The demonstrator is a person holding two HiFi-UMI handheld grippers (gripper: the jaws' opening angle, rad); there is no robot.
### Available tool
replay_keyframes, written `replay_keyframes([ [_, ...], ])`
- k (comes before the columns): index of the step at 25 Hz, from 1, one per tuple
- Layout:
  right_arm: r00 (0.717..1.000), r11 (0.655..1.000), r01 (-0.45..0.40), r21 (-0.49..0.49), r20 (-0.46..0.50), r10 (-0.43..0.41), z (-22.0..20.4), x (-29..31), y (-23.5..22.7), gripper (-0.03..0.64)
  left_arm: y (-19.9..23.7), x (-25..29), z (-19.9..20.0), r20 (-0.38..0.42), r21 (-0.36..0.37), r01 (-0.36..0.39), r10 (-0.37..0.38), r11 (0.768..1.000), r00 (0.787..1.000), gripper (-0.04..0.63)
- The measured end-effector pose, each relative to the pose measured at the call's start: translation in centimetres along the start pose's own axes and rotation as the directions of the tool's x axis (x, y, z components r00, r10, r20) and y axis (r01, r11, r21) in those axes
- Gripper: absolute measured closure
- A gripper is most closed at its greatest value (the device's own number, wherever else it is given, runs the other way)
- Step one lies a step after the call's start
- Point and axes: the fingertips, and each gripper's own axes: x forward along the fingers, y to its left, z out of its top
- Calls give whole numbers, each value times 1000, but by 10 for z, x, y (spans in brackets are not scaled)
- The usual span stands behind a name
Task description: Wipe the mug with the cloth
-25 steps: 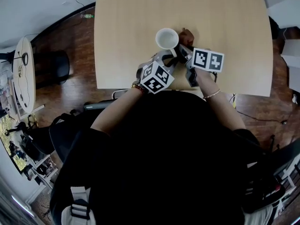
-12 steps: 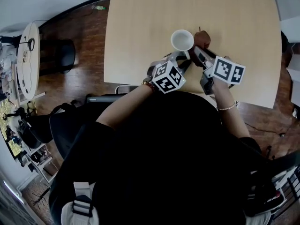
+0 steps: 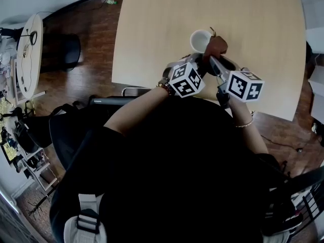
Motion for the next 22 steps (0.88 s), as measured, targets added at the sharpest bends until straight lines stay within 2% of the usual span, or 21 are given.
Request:
replay_keyframes([
  [3, 999, 998, 45, -46, -2, -45, -6, 1, -9, 552, 1, -1, -1, 8, -9, -4, 4, 1000, 1000, 561],
  [10, 992, 989, 129, -69, 0, -129, -26, 1, -32, 552, -1, -2, -4, 16, -34, -35, 35, 999, 999, 560],
  [13, 981, 976, 188, -107, -32, -192, -39, 2, -45, 552, 1, -2, -9, 10, -54, -43, 44, 998, 999, 560],
  [18, 969, 964, 224, -144, -72, -236, -54, 4, -58, 552, 1, -16, -20, -15, -54, -63, 62, 997, 998, 558],
  [20, 968, 950, 238, -203, -32, -250, -40, -2, -62, 552, 0, -21, -25, -17, -30, -68, 68, 997, 998, 556],
  [22, 962, 912, 267, -312, 26, -273, -21, -11, -68, 551, -2, -24, -28, -14, -19, -65, 64, 998, 998, 554],
])
